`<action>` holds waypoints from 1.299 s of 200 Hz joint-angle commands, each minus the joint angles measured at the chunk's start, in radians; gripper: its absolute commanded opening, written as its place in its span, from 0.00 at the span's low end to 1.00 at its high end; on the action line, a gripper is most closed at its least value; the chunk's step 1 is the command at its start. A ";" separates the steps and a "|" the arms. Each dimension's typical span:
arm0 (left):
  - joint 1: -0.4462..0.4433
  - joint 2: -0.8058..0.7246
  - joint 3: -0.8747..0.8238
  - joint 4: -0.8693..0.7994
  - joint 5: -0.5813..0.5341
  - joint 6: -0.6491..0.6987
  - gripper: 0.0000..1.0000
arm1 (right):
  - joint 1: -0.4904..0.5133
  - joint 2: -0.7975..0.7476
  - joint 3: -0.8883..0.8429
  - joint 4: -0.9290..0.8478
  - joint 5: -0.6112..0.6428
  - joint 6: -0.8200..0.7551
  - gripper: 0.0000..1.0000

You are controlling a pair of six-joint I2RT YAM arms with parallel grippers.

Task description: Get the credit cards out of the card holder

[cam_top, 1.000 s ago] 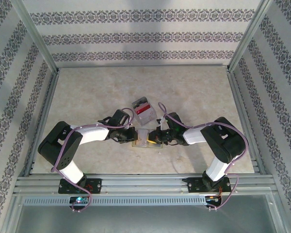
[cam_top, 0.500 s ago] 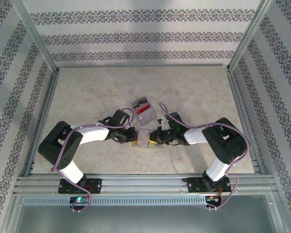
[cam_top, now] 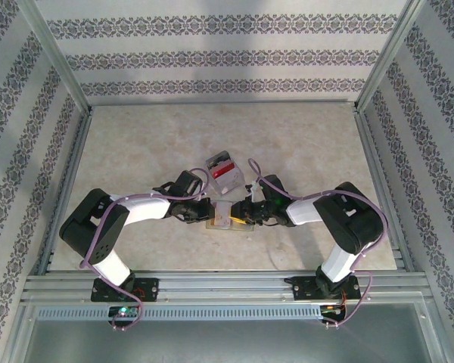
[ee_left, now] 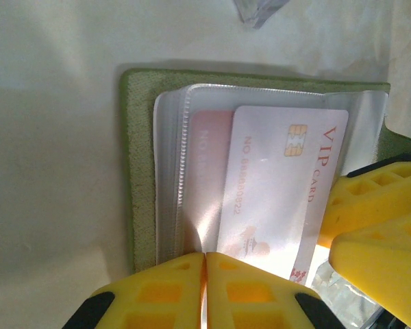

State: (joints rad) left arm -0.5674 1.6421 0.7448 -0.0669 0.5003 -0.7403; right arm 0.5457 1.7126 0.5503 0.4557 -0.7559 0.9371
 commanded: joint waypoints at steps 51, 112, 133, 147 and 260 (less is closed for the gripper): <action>0.012 0.039 -0.019 -0.056 -0.062 0.017 0.11 | 0.025 0.056 0.031 0.015 0.015 -0.006 0.23; 0.012 0.041 -0.012 -0.065 -0.068 0.022 0.11 | 0.023 0.046 0.015 0.006 0.043 -0.016 0.09; 0.012 0.040 -0.014 -0.065 -0.068 0.022 0.11 | 0.012 0.025 0.004 -0.002 0.052 -0.023 0.01; 0.011 0.040 -0.015 -0.065 -0.070 0.021 0.11 | 0.002 0.005 -0.004 -0.014 0.052 -0.031 0.00; 0.012 0.047 -0.016 -0.072 -0.077 0.018 0.11 | -0.068 -0.134 -0.047 -0.185 0.041 -0.128 0.00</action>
State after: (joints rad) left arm -0.5674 1.6451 0.7448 -0.0669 0.5003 -0.7399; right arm 0.5003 1.6192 0.5205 0.3439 -0.7372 0.8604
